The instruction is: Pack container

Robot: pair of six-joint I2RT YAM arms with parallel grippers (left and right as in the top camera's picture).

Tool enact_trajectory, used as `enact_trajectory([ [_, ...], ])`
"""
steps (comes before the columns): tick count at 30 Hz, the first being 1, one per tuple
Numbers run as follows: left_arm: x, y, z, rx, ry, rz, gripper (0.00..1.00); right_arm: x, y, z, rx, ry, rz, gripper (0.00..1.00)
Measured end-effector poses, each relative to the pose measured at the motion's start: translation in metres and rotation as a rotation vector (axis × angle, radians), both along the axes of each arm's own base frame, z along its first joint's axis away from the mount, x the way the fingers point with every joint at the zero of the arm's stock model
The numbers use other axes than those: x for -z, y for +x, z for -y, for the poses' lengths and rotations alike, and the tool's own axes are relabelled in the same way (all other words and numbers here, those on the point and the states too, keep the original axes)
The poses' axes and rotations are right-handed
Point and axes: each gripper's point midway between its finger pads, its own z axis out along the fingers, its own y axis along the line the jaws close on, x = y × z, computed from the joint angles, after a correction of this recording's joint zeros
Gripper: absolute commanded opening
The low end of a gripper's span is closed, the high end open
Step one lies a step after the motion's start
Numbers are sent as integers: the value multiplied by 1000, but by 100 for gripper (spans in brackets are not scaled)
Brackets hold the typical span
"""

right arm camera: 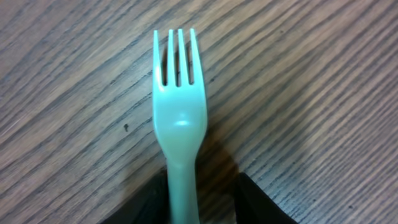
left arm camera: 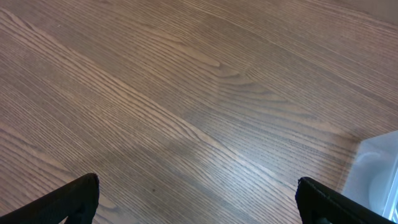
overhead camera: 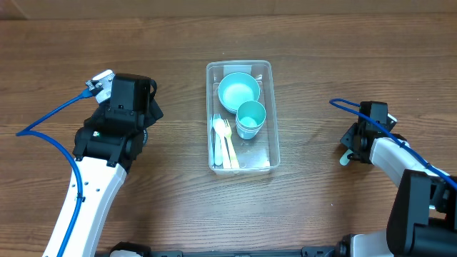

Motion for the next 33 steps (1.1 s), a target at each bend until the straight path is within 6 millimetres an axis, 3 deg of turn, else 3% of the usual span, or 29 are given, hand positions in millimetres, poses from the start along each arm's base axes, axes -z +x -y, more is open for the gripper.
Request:
enact_trajectory([
  [4,0,0,0,0,0,0,100,0,-1,2,16,-8,0,18],
  [13,0,0,0,0,0,0,100,-1,-1,2,16,-4,-17,17],
  [18,0,0,0,0,0,0,100,-6,-5,-8,-19,58,-115,17],
  [24,0,0,0,0,0,0,100,-42,21,-7,-38,65,-89,17],
  [33,0,0,0,0,0,0,100,-100,26,-9,-81,50,14,18],
])
